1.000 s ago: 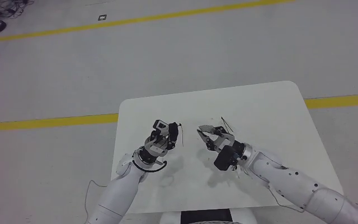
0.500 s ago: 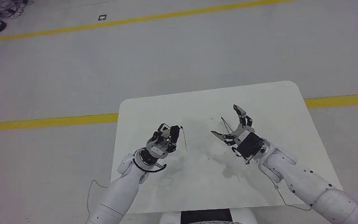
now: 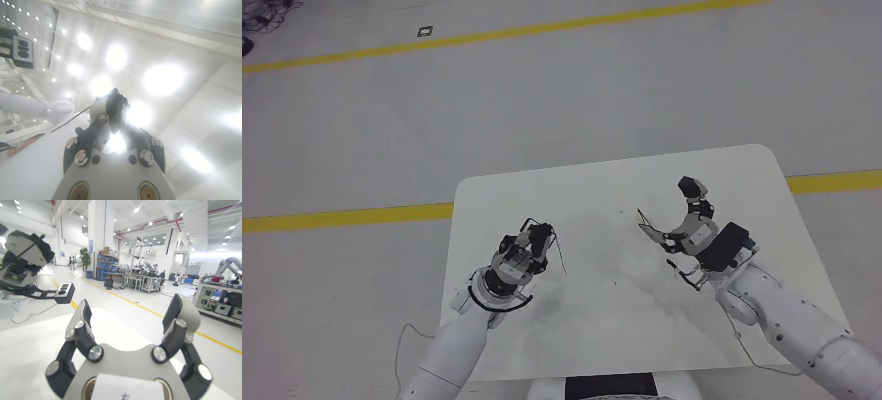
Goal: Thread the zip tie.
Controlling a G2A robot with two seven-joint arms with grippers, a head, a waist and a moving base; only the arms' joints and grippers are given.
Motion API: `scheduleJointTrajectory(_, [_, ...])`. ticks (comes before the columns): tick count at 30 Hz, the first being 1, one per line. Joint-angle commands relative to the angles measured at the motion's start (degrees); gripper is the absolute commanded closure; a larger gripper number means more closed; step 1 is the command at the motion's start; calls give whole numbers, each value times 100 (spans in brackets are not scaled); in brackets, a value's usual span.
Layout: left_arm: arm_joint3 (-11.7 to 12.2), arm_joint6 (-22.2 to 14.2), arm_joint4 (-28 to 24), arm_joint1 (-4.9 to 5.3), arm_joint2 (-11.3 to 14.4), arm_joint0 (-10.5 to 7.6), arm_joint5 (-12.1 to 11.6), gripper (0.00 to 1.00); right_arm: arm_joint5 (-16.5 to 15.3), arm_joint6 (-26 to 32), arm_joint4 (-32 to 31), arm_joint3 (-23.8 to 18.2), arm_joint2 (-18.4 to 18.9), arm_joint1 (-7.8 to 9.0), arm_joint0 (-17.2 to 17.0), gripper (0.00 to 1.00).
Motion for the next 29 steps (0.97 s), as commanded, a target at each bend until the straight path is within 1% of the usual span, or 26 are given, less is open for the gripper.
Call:
scheduleJointTrajectory(1, [1,-135,-54,4,-47,32,36,100,-276,-85,305,-112,196,23,-144,0])
scheduleJointTrajectory(2, [-16,-208,-75,8,-68,46,82,100,-451,-118,400,-209,309,42,-227,0])
scheduleJointTrajectory(3, [-20,-284,-87,12,-82,62,142,100,-530,-123,446,-262,369,51,-268,0])
scheduleJointTrajectory(4, [-11,-329,-65,18,-92,75,201,100,-530,-123,446,-262,369,51,-268,0])
scheduleJointTrajectory(29, [-11,-329,-65,18,-92,75,201,100,-530,-123,446,-262,369,51,-268,0])
